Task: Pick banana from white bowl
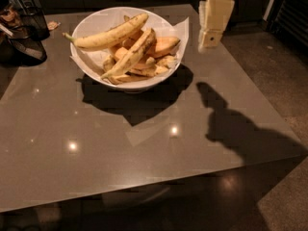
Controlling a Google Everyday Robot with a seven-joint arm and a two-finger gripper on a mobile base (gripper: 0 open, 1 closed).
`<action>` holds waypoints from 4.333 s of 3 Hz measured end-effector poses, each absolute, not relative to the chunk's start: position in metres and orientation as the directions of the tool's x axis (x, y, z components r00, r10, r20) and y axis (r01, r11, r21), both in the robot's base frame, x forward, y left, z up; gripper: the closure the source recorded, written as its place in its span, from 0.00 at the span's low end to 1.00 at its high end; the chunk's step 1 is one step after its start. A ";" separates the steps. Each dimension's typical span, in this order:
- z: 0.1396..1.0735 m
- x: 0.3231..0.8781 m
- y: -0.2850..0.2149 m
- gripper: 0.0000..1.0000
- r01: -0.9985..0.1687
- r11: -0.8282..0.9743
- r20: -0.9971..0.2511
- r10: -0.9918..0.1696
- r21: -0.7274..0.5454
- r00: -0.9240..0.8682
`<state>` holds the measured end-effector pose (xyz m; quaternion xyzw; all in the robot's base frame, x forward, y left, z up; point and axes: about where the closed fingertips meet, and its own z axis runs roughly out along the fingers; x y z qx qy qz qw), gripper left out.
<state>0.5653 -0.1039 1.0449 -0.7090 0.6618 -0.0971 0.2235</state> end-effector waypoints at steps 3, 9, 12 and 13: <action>1.003 0.586 -0.058 0.07 -0.897 -0.241 -0.024 -0.963 -0.370 0.268; 0.986 0.602 -0.008 0.33 -0.858 -0.394 0.093 -0.918 -0.329 0.386; 0.964 0.601 0.003 0.38 -0.842 -0.454 0.169 -0.891 -0.291 0.422; 0.961 0.606 0.002 0.39 -0.836 -0.469 0.198 -0.882 -0.285 0.427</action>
Offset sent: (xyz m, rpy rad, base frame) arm 0.0176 0.0448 -0.0512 -0.1675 0.1120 0.1832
